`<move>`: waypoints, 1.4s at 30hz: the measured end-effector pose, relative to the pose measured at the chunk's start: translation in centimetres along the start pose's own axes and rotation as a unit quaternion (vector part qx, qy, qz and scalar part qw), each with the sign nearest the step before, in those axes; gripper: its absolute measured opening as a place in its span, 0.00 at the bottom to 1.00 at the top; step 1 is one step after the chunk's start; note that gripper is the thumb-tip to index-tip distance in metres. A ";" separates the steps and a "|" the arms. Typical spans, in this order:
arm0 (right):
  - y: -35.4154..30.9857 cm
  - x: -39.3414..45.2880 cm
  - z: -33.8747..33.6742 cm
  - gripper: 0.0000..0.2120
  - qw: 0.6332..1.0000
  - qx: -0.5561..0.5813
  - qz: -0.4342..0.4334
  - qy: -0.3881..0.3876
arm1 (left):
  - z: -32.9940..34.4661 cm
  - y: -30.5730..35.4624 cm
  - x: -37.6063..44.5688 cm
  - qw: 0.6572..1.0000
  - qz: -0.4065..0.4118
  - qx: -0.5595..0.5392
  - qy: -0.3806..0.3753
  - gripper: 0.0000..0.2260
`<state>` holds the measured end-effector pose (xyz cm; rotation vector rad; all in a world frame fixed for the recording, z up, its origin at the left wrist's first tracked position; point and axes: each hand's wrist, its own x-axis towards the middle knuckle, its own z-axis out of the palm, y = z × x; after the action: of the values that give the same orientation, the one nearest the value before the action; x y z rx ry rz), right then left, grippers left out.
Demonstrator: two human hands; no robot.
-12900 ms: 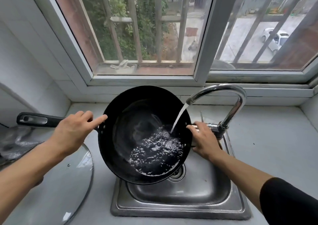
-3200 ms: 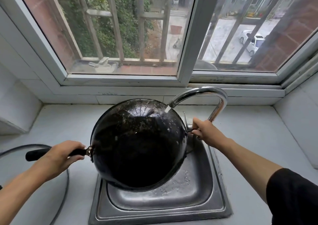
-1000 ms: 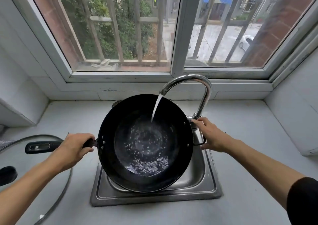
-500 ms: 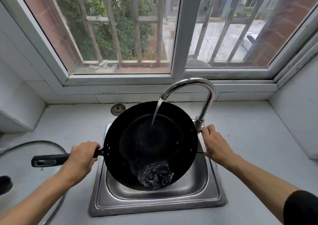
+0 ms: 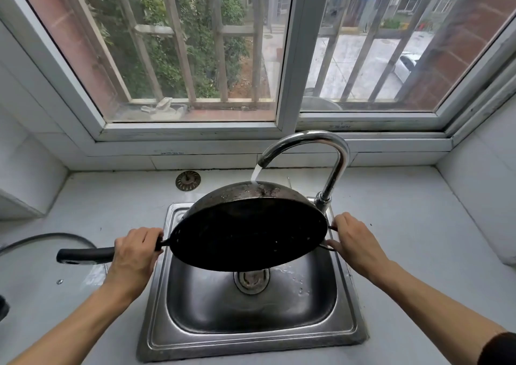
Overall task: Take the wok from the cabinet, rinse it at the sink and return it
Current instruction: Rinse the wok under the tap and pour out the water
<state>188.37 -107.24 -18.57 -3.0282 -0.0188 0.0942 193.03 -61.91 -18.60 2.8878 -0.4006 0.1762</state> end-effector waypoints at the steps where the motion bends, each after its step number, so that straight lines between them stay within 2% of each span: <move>1: 0.1 0.0 -0.2 0.16 1.000 0.004 -0.002 0.002 | 0.1 0.0 0.2 1.000 0.001 -0.002 0.003 0.19; 7: 0.3 0.4 -0.6 0.17 0.999 0.027 0.045 -0.003 | 0.4 0.1 1.0 1.000 0.023 0.001 0.004 0.19; 16: 1.3 0.7 -0.6 0.19 0.998 0.026 0.061 -0.015 | 0.2 0.7 2.8 0.999 0.053 0.005 0.002 0.19; 32: 3.4 -2.7 0.7 0.19 0.989 0.058 0.135 -0.017 | 0.0 2.8 7.4 0.988 0.153 0.026 -0.008 0.19; 42: 3.8 -2.9 0.5 0.19 0.984 0.071 0.161 -0.013 | -0.4 3.6 8.5 0.986 0.164 0.010 -0.002 0.16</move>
<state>185.45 -111.03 -19.33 -2.8585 0.4552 0.1532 200.09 -67.37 -16.19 2.8221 -0.8780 0.2270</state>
